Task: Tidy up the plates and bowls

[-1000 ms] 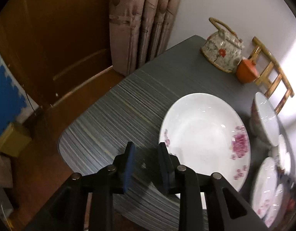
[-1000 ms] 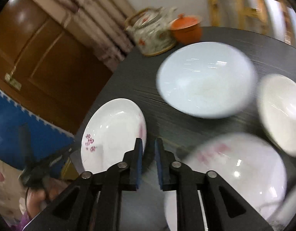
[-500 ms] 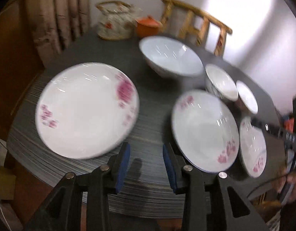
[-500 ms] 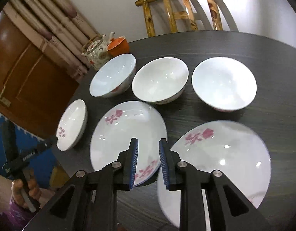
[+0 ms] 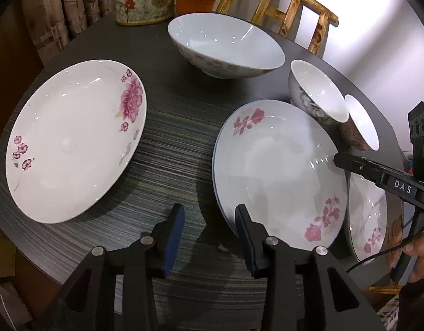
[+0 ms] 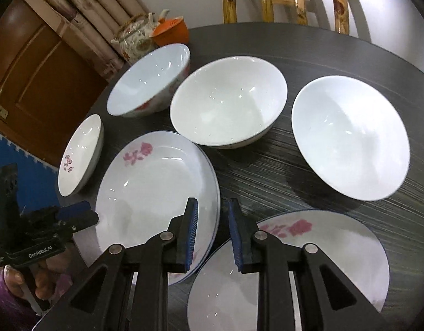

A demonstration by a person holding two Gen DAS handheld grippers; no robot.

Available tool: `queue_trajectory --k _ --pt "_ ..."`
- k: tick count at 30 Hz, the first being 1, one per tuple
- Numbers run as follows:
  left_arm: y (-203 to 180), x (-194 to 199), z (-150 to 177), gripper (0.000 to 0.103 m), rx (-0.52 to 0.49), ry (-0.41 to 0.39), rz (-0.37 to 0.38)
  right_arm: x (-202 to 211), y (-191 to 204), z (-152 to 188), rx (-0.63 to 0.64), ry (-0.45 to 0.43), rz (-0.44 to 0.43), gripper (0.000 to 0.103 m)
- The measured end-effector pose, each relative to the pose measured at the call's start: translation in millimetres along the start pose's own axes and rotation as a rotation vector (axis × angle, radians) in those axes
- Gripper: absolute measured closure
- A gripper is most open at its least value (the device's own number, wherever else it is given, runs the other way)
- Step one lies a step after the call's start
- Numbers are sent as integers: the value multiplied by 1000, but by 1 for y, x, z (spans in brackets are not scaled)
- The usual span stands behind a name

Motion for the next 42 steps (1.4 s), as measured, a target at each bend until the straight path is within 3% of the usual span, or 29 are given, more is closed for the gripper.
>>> queue_trajectory --k 8,14,15,16,18,26,38,40,42 --pt "-3 -5 -5 64 -16 -3 -6 -19 1 -6 17 52 -15 81" --pt "-5 -9 -3 65 -29 -9 53 -32 5 -7 24 86 -15 82" --pt "-7 -10 -3 77 -41 -7 63 -31 8 -7 32 81 -8 83" --pt "-8 -10 -2 83 -52 -3 41 -31 10 -6 39 80 -1 84" --pt "-10 -12 -2 84 -65 -17 40 -31 11 -4 49 75 23 90" --pt "0 -7 -1 87 -43 -16 37 -26 7 2 -19 60 -10 91" --pt "23 18 5 87 -18 -61 16 -16 30 16 -55 41 -80 91" --pt "22 22 4 100 -27 -76 69 -16 31 17 -71 38 -94 91" --pt "13 23 0 100 -40 -85 56 -17 31 18 -88 37 -104 92"
Point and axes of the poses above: each gripper's, at about its wrist camera, not at the fingertips, and x roughly against the way its jaws point, y to its left, z to its underside, the point moved 1 cm from there along -x, roughly the way its jaws point, and after that the axes turned 4 degrees about -x, right-handed, at the moved point
